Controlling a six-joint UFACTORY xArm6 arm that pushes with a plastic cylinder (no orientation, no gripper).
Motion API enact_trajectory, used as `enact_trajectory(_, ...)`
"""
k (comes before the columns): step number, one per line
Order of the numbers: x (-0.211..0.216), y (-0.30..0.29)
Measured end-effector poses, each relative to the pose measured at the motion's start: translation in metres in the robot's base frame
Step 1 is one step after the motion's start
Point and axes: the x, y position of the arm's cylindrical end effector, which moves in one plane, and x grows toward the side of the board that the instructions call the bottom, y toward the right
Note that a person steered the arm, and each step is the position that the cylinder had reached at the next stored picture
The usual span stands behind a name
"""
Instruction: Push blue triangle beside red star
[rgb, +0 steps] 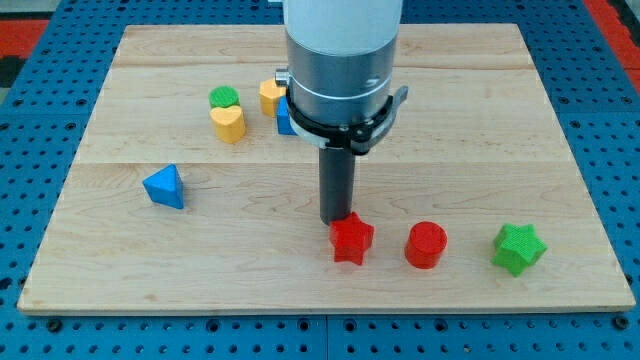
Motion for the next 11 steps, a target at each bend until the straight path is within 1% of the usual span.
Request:
enact_trajectory(1,-0.015,-0.008)
enact_trajectory(2,-0.085,-0.077)
enact_trajectory(3,-0.119,-0.203)
enact_trajectory(4,-0.107,-0.289)
enact_trajectory(5,-0.085,-0.256)
enact_trajectory(7,-0.048,-0.156)
enact_trajectory(8,-0.035,-0.171)
enact_trajectory(9,-0.038,-0.225)
enact_trajectory(10,-0.025,-0.213)
enact_trajectory(11,-0.008,-0.16)
